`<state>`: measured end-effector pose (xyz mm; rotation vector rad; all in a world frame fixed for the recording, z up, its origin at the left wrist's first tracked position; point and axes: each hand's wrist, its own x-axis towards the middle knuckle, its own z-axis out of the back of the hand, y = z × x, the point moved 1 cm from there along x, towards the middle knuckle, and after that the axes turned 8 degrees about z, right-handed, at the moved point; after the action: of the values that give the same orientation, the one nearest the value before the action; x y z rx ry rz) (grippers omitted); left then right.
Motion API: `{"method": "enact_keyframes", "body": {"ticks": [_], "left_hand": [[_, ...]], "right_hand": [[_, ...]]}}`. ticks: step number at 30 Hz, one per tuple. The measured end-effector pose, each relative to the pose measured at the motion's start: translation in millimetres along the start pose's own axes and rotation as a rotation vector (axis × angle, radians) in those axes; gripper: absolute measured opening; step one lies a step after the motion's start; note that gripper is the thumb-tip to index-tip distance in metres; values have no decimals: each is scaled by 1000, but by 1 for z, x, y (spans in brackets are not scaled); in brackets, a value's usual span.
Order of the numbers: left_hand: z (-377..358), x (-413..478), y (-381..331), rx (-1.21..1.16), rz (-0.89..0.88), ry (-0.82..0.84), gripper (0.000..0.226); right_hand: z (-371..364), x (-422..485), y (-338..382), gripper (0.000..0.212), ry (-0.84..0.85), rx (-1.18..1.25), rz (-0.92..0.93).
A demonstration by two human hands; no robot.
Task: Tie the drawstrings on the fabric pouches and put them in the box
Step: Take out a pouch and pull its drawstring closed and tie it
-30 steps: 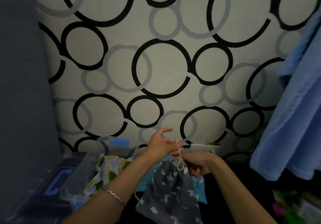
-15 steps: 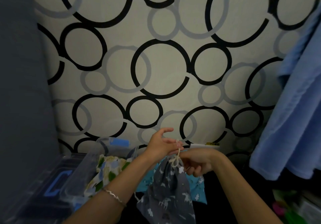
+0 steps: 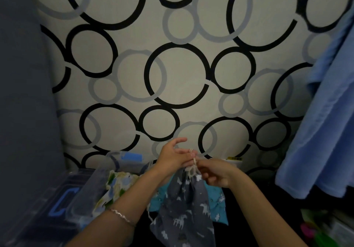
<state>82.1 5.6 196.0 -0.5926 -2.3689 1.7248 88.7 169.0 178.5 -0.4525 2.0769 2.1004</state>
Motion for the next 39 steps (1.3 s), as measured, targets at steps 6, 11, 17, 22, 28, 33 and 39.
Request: {"method": "enact_keyframes", "body": {"ticks": [6, 11, 17, 22, 28, 33, 39], "left_hand": [[4, -2, -4, -93, 6, -6, 52], [6, -3, -6, -109, -8, -18, 51], [12, -2, 0, -113, 9, -44, 49], [5, -4, 2, -62, -1, -21, 51], [2, -7, 9, -3, 9, 0, 52], [3, -7, 15, -12, 30, 22, 52], [7, -4, 16, 20, 25, -4, 52]], "right_hand": [[-3, 1, 9, 9, -91, 93, 136], [-4, 3, 13, 13, -200, 82, 202], [-4, -2, 16, 10, -297, -27, 196], [-7, -4, 20, 40, -155, -632, -4], [-7, -6, 17, 27, 102, -486, -183], [-6, -1, 8, 19, 11, -293, -92], [-3, 7, 3, 15, -378, -688, 270]]}}
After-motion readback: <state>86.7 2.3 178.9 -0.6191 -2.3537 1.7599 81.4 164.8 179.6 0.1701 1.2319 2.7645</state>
